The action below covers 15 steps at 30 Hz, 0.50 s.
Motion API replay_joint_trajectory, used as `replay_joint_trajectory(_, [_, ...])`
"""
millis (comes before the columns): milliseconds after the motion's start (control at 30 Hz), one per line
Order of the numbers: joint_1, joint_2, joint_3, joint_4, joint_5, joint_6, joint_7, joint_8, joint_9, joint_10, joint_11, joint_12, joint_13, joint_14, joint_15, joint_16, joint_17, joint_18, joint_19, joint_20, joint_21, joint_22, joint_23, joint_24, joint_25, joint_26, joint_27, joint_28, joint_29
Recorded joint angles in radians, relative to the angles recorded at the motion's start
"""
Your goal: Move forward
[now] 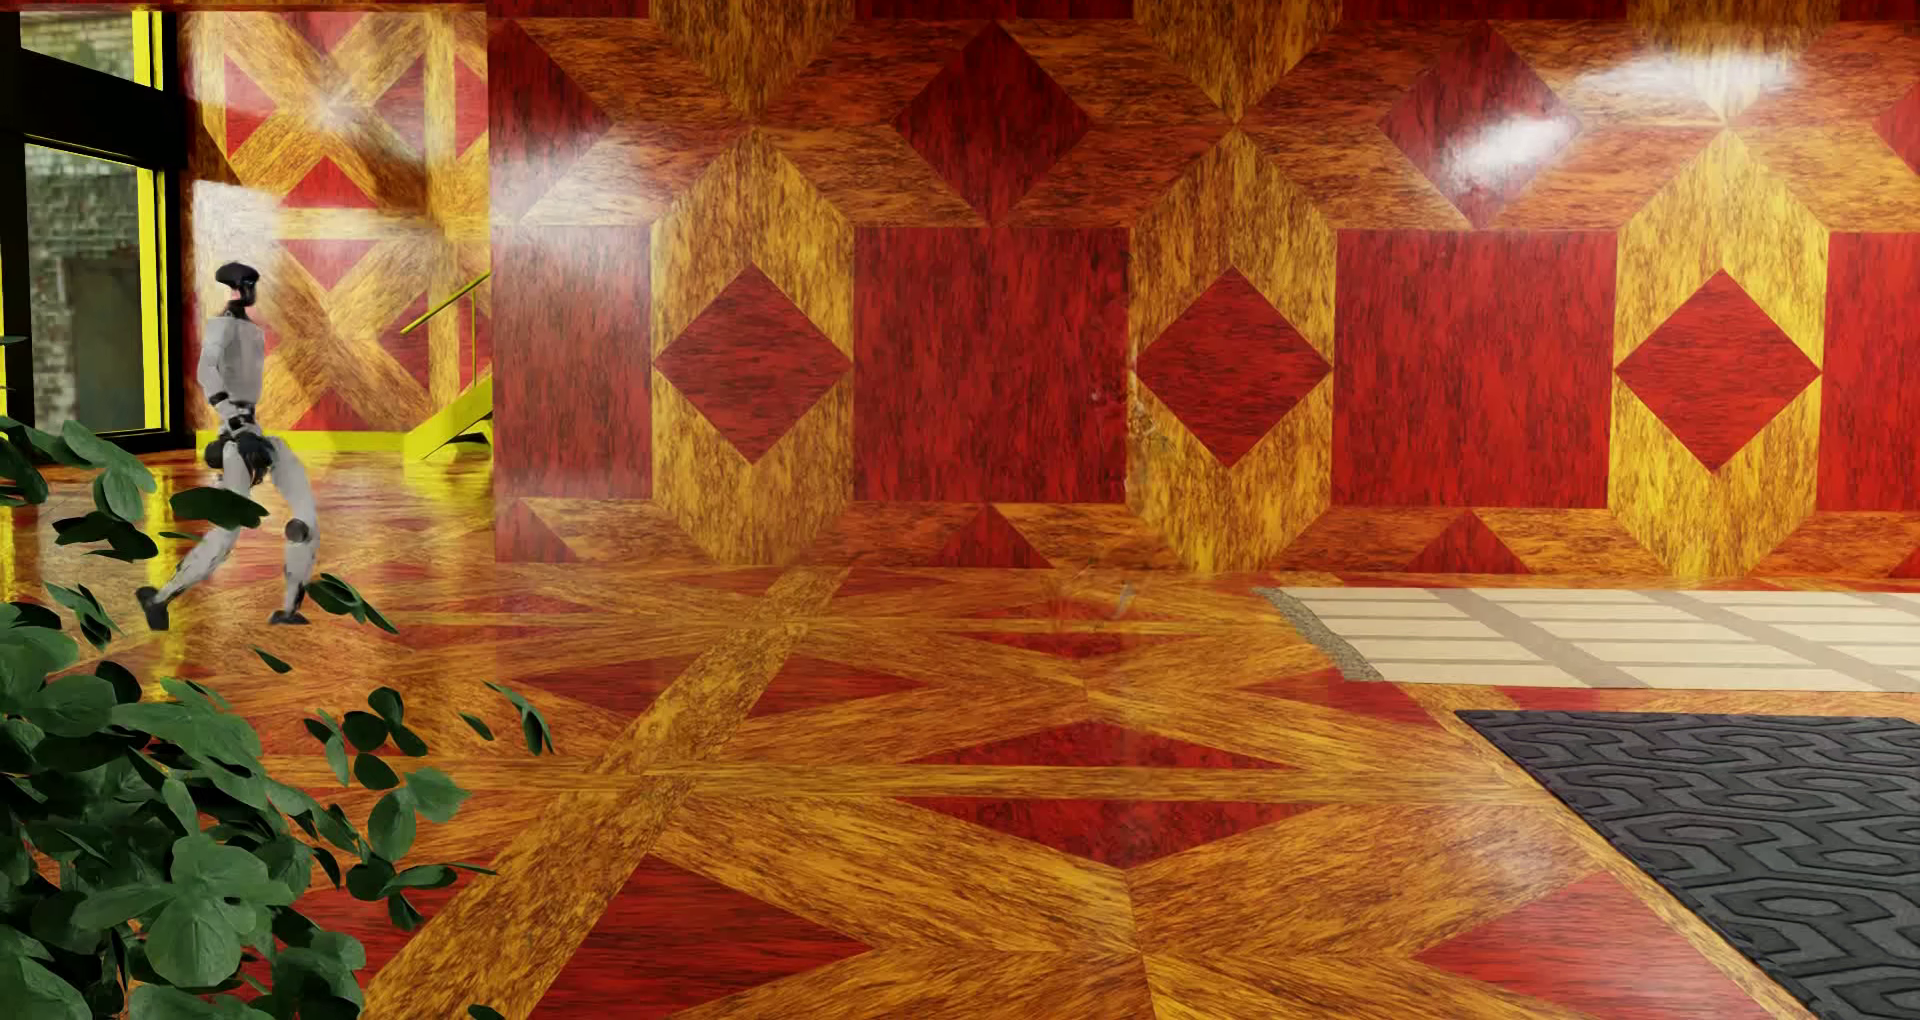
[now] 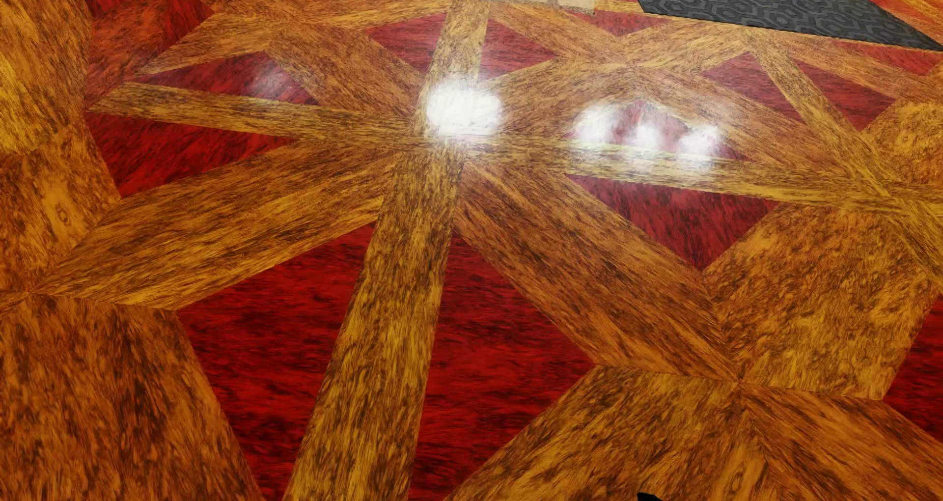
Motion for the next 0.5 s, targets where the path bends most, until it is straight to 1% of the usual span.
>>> replay_joint_trajectory(33, [0.032,-0.113,-0.02,-0.018,0.014,0.01,0.0,0.0,-0.003,0.004,0.175,-0.012,0.015,-0.043,0.105,0.001,0.006,0.0,0.0,0.004,0.034,-0.01,0.016,0.0,0.0,0.0,0.0,0.0,0.0])
replay_joint_trajectory(67, [0.081,-0.214,-0.056,-0.037,0.02,0.02,0.0,0.0,0.005,0.0,0.335,-0.026,0.026,-0.081,0.109,0.003,0.002,0.0,0.0,-0.005,0.076,-0.031,0.033,0.0,0.0,0.0,0.0,0.0,0.0])
replay_joint_trajectory(133, [0.23,-0.38,-0.139,-0.053,0.014,0.041,0.0,0.0,0.02,-0.05,0.502,-0.06,0.065,-0.122,-0.001,0.014,0.01,0.0,0.0,-0.011,0.121,-0.087,0.057,0.0,0.0,0.0,0.0,0.0,0.0])
replay_joint_trajectory(167, [0.299,-0.448,-0.188,-0.044,0.022,0.057,0.0,0.0,0.024,-0.076,0.467,-0.087,0.083,-0.135,-0.008,0.021,0.013,0.0,0.0,-0.009,0.149,-0.111,0.071,0.0,0.0,0.0,0.0,0.0,0.0])
replay_joint_trajectory(200, [0.361,-0.517,-0.239,-0.035,0.01,0.068,0.0,0.0,0.032,-0.092,0.409,-0.112,0.106,-0.159,0.039,0.031,0.014,0.0,0.0,-0.003,0.163,-0.148,0.076,0.0,0.0,0.0,0.0,0.0,0.0])
replay_joint_trajectory(267, [0.507,-0.579,-0.311,-0.014,0.002,0.078,0.0,0.0,0.041,-0.146,0.118,-0.159,0.147,-0.196,0.18,0.054,0.011,0.0,0.0,0.015,0.204,-0.223,0.076,0.0,0.0,0.0,0.0,0.0,0.0])
replay_joint_trajectory(300, [0.529,-0.605,-0.344,-0.004,0.001,0.089,0.0,0.0,0.036,-0.145,-0.047,-0.181,0.158,-0.229,0.236,0.063,0.012,0.0,0.0,0.03,0.213,-0.265,0.077,0.0,0.0,0.0,0.0,0.0,0.0])
replay_joint_trajectory(333, [0.586,-0.61,-0.361,-0.01,-0.004,0.086,0.0,0.0,0.034,-0.155,-0.191,-0.196,0.173,-0.274,0.191,0.072,0.012,0.0,0.0,0.043,0.229,-0.299,0.082,0.0,0.0,0.0,0.0,0.0,0.0])
replay_joint_trajectory(367, [0.621,-0.599,-0.374,-0.008,0.0,0.086,0.0,0.0,0.028,-0.156,-0.288,-0.222,0.177,-0.302,-0.084,0.08,0.018,0.0,0.0,0.056,0.25,-0.321,0.099,0.0,0.0,0.0,0.0,0.0,0.0])
replay_joint_trajectory(400, [0.646,-0.575,-0.405,0.008,0.01,0.093,0.0,0.0,0.027,-0.136,-0.419,-0.233,0.184,-0.302,-0.312,0.082,0.021,0.0,0.0,0.074,0.258,-0.332,0.113,0.0,0.0,0.0,0.0,0.0,0.0])
replay_joint_trajectory(433, [0.671,-0.588,-0.416,0.02,0.021,0.096,0.0,0.0,0.027,-0.115,-0.303,-0.242,0.191,-0.278,-0.369,0.084,0.026,0.0,0.0,0.081,0.271,-0.339,0.133,0.0,0.0,0.0,0.0,0.0,0.0])
replay_joint_trajectory(467, [0.675,-0.616,-0.411,0.03,0.048,0.102,0.0,0.0,0.022,-0.061,-0.292,-0.243,0.194,-0.211,-0.174,0.084,0.031,0.0,0.0,0.089,0.285,-0.334,0.15,0.0,0.0,0.0,0.0,0.0,0.0])
replay_joint_trajectory(500, [0.67,-0.629,-0.403,0.044,0.075,0.115,0.0,0.0,0.014,0.001,-0.255,-0.23,0.2,-0.077,-0.039,0.076,0.037,0.0,0.0,0.095,0.288,-0.32,0.174,0.0,0.0,0.0,0.0,0.0,0.0])
